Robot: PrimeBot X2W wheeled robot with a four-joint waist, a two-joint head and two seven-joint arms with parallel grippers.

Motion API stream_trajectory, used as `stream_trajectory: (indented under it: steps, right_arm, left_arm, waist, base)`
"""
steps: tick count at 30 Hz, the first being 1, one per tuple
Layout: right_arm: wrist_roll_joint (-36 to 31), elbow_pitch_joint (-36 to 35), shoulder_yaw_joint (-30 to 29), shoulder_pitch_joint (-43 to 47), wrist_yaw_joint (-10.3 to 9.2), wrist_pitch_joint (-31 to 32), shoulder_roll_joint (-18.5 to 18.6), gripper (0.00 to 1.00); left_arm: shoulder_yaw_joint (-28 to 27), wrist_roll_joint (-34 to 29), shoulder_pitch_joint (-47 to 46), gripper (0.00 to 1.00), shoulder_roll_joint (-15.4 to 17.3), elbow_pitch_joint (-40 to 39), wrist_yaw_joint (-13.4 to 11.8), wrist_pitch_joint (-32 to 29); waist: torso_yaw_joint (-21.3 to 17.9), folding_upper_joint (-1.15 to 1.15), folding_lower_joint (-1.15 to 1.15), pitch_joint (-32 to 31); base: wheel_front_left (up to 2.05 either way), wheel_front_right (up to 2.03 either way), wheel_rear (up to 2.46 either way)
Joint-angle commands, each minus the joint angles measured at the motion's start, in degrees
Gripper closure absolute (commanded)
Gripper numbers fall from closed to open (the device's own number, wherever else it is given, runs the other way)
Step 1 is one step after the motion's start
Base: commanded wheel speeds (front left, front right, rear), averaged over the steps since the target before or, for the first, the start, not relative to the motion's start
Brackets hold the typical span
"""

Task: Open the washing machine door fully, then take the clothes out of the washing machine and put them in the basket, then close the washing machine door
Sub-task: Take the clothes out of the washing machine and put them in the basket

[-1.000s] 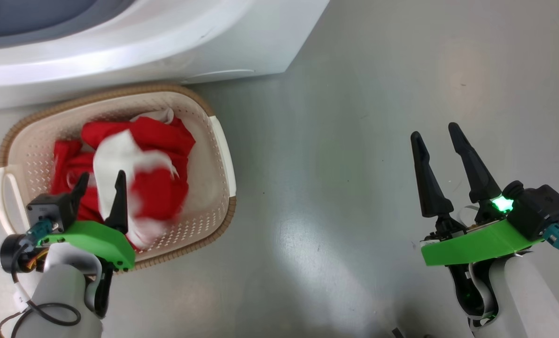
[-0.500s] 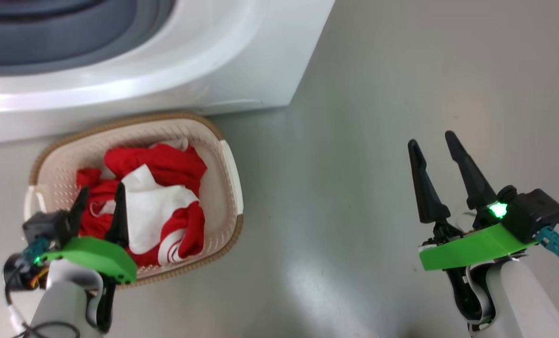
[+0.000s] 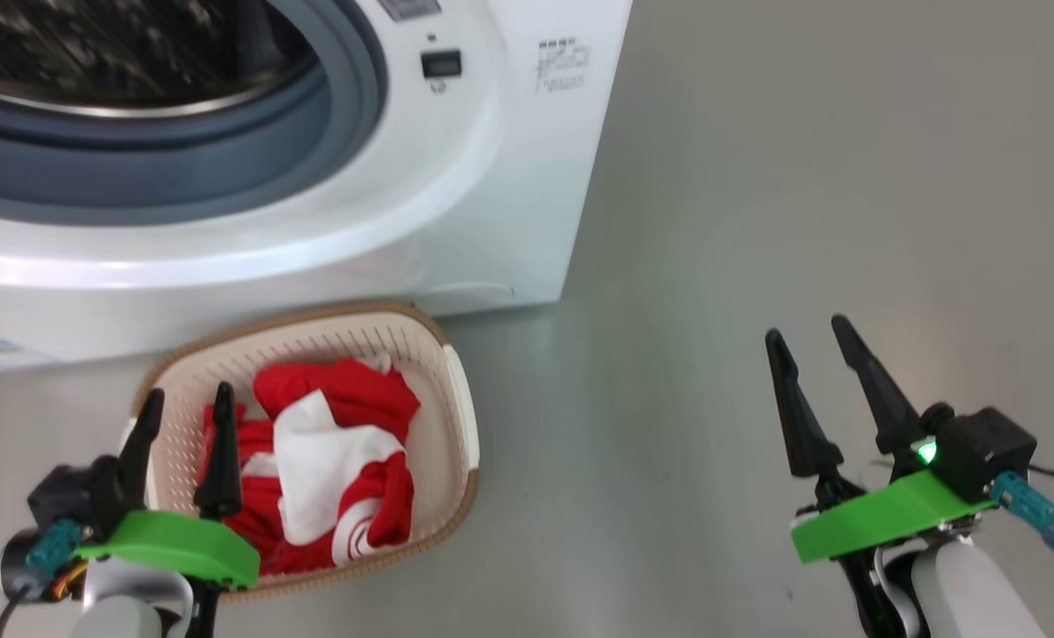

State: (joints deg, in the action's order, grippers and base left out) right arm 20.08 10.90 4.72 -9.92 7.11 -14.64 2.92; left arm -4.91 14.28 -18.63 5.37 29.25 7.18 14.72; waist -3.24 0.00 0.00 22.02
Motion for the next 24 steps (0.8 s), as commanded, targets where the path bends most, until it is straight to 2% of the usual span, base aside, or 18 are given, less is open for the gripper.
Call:
stream_trajectory:
  steps: [1,12,24]
  right_arm:
    - [-0.55,-0.98,1.16,1.32,0.37,-0.36,-0.04,0.0]
    - [-1.49,0.63,0.73,5.31,0.37,-0.36,-0.04,0.0]
    - [-1.45,0.14,-1.15,11.41,0.37,-0.36,-0.04,0.0]
  left_arm:
    - [-1.94,-0.25,1.45,0.0,1.0,-1.93,0.31,0.28]
    - [-2.85,-1.21,9.18,0.0,0.09,-11.9,0.31,0.28]
    - [-3.72,-2.25,19.73,0.0,-1.12,-20.08,0.31,0.28]
  waist:
    - [0.92,0.0,0.0,-4.12]
    - [1.79,0.0,0.0,-11.42]
    - [1.88,0.0,0.0,-16.24]
  base:
    - [0.0,0.0,0.0]
    - [0.0,0.0,0.0]
    - [0.0,0.0,0.0]
